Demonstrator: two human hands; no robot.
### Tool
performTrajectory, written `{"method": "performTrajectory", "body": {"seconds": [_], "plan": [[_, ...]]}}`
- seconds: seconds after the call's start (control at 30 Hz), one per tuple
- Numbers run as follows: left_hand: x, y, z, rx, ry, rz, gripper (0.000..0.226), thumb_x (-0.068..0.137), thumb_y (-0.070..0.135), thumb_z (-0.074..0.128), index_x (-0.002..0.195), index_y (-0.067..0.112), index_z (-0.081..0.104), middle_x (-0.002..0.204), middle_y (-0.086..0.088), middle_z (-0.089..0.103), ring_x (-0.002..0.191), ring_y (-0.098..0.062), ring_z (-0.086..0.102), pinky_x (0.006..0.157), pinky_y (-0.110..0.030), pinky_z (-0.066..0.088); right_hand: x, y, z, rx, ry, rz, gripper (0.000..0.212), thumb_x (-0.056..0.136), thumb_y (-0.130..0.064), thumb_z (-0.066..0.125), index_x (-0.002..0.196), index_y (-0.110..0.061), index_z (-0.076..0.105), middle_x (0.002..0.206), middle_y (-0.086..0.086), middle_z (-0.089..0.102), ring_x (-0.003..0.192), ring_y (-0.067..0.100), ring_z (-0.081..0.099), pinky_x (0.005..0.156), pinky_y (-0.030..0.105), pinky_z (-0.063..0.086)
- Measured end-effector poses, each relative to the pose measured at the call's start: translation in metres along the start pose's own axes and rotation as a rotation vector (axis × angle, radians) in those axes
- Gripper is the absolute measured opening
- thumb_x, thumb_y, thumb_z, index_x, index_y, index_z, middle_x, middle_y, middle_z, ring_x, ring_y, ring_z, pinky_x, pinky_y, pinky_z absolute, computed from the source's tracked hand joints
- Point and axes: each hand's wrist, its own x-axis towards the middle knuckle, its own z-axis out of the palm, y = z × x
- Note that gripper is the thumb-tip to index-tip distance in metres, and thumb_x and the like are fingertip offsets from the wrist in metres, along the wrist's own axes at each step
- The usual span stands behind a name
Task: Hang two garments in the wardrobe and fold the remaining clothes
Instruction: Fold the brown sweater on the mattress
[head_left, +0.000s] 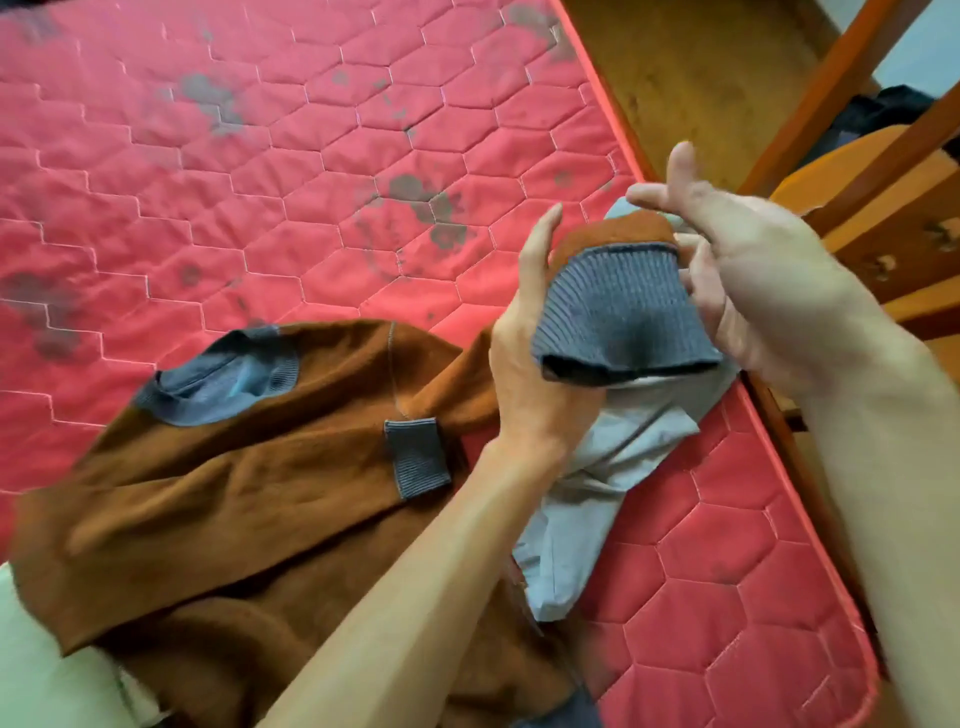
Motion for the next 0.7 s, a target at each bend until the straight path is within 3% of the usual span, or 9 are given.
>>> {"method": "performTrajectory", "body": {"seconds": [0.03, 0.1, 0.2, 0.27, 0.33, 0.4, 0.47, 0.57, 0.7], "plan": [[0.004, -0.006, -0.016, 0.030, 0.000, -0.046, 0.059, 0.075, -0.001, 0.075, 0.127, 0.009, 0.049, 0.097, 0.019, 0.053, 0.090, 0.026, 0.052, 0.083, 0.004, 0.037, 0.006, -0.004, 0.009, -0.048, -0.030, 0.027, 0.053, 0.101, -0.049, 0.041, 0.132, -0.007, 0.053, 0.097, 0.009, 0.065, 0.061, 0.012, 0.065, 0.055, 0.020, 0.052], [0.010, -0.006, -0.053, 0.005, 0.062, -0.136, 0.050, 0.071, 0.029, 0.071, 0.108, -0.003, 0.059, 0.086, 0.013, 0.052, 0.079, 0.019, 0.049, 0.076, 0.001, 0.036, 0.009, 0.016, 0.032, -0.055, -0.115, 0.029, 0.047, 0.105, -0.044, 0.035, 0.136, -0.012, 0.050, 0.102, 0.008, 0.072, 0.065, 0.017, 0.070, 0.050, 0.023, 0.054], [0.008, -0.003, -0.113, -0.180, 0.279, -0.339, 0.010, 0.097, 0.019, 0.056, 0.088, 0.015, 0.059, 0.086, 0.002, 0.058, 0.070, 0.016, 0.051, 0.071, 0.000, 0.042, 0.015, 0.050, 0.069, -0.270, -0.115, -0.008, 0.031, 0.104, -0.018, 0.048, 0.135, -0.018, 0.053, 0.097, 0.004, 0.076, 0.076, 0.019, 0.070, 0.066, 0.027, 0.057], [0.010, -0.014, -0.165, -0.337, 0.450, -0.498, 0.014, 0.101, 0.025, 0.051, 0.097, 0.023, 0.064, 0.101, -0.001, 0.069, 0.090, 0.004, 0.066, 0.085, -0.021, 0.055, 0.012, 0.084, 0.103, -0.473, -0.196, -0.069, 0.042, 0.094, -0.011, 0.064, 0.131, -0.029, 0.054, 0.107, 0.005, 0.072, 0.091, 0.018, 0.069, 0.090, 0.037, 0.057], [0.007, -0.027, -0.222, -0.463, 0.576, -0.626, 0.042, 0.089, 0.042, 0.058, 0.124, 0.019, 0.064, 0.128, -0.001, 0.067, 0.114, -0.013, 0.065, 0.092, -0.039, 0.056, 0.007, 0.116, 0.138, -0.697, -0.269, -0.118, 0.068, 0.083, -0.013, 0.075, 0.142, -0.031, 0.046, 0.129, 0.006, 0.061, 0.113, 0.019, 0.061, 0.106, 0.038, 0.047], [-0.008, -0.045, -0.275, -0.514, 0.701, -0.676, 0.054, 0.085, 0.046, 0.059, 0.133, 0.021, 0.060, 0.131, 0.002, 0.066, 0.118, -0.015, 0.064, 0.093, -0.040, 0.055, 0.003, 0.145, 0.174, -0.895, -0.326, -0.152, 0.092, 0.077, -0.019, 0.080, 0.154, -0.026, 0.030, 0.149, 0.006, 0.044, 0.136, 0.021, 0.044, 0.116, 0.036, 0.034], [-0.030, -0.058, -0.322, -0.456, 0.840, -0.750, 0.036, 0.093, 0.042, 0.059, 0.122, 0.022, 0.065, 0.126, 0.002, 0.068, 0.112, -0.016, 0.067, 0.082, -0.036, 0.058, 0.000, 0.175, 0.208, -1.012, -0.357, -0.153, 0.102, 0.077, -0.022, 0.079, 0.158, -0.026, 0.017, 0.156, 0.006, 0.033, 0.142, 0.026, 0.036, 0.118, 0.039, 0.030], [-0.069, -0.086, -0.378, -0.370, 1.021, -0.843, 0.025, 0.092, 0.030, 0.067, 0.114, 0.019, 0.063, 0.121, -0.007, 0.070, 0.109, -0.022, 0.068, 0.062, -0.032, 0.058, 0.003, 0.218, 0.243, -1.231, -0.406, -0.115, 0.101, 0.080, -0.027, 0.075, 0.159, -0.025, 0.012, 0.157, 0.007, 0.031, 0.139, 0.033, 0.037, 0.115, 0.042, 0.033], [-0.125, -0.131, -0.425, -0.311, 1.017, -1.005, 0.032, 0.092, 0.011, 0.064, 0.122, 0.001, 0.058, 0.117, -0.021, 0.068, 0.096, -0.034, 0.070, 0.052, -0.034, 0.060, 0.003, 0.264, 0.259, -1.568, -0.518, -0.109, 0.088, 0.083, -0.038, 0.070, 0.155, -0.024, 0.023, 0.160, 0.011, 0.027, 0.143, 0.031, 0.032, 0.117, 0.042, 0.029]]}}
